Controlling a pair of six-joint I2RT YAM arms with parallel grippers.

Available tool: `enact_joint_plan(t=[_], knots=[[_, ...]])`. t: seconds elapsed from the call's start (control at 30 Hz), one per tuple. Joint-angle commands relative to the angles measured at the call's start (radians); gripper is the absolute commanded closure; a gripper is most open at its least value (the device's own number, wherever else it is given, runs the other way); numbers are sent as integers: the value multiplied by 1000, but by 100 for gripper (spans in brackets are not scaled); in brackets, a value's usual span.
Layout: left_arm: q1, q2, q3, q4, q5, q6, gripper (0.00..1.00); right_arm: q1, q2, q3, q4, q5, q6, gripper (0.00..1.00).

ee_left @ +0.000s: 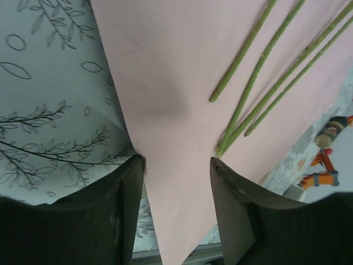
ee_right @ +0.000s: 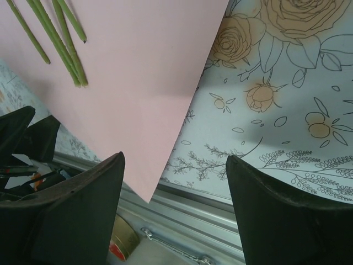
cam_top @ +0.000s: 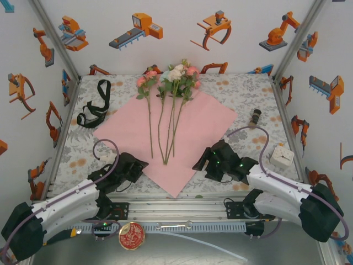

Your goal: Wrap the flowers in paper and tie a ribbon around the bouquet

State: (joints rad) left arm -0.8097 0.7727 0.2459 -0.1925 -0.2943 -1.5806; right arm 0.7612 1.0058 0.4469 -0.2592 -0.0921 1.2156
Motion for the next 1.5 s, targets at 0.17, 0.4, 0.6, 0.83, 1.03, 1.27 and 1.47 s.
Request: enact_joint_plan(t=[0.17, 0.4, 0.6, 0.83, 1.03, 1.27, 1.47], knots=[[17, 73, 24, 181, 110, -35, 55, 7, 12, -7, 75, 10, -28, 32], [33, 216, 55, 258, 207, -30, 62, 6, -36, 110, 39, 82, -656, 31], [45, 299, 88, 298, 261, -31, 86, 7, -70, 157, 19, -207, -1271, 29], [76, 324, 121, 283, 303, -30, 95, 7, -13, 163, -18, -480, -1775, 17], [95, 336, 101, 296, 335, -58, 98, 30, 135, 173, 127, -448, -1901, 19], [102, 324, 82, 317, 319, -99, 100, 70, 249, 118, 268, -425, -1954, 21], [107, 310, 74, 321, 315, -120, 100, 110, 282, 79, 232, -417, -1972, 22]])
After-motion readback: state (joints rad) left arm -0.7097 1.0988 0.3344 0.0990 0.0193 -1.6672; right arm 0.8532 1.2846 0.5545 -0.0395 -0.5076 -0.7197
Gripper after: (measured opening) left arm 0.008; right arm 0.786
